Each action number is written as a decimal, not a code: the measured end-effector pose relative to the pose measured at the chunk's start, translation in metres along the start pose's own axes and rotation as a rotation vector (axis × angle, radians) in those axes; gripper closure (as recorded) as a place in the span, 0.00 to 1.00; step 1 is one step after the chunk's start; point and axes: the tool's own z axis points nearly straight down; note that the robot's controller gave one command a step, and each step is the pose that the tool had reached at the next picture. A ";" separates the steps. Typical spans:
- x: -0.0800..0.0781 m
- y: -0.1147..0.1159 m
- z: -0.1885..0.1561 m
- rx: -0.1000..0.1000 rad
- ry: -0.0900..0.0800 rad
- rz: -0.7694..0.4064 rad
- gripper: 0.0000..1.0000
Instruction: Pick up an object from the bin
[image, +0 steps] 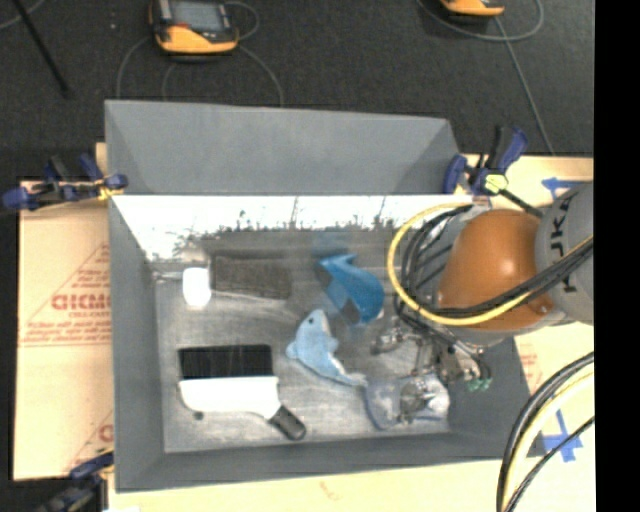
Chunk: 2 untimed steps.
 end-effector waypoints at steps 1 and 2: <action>-0.010 0.005 0.036 -0.002 0.005 -0.301 1.00; -0.010 0.005 0.036 -0.002 0.005 -0.301 1.00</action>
Offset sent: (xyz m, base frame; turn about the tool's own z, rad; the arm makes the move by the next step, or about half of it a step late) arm 0.0000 0.0000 0.0000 0.0000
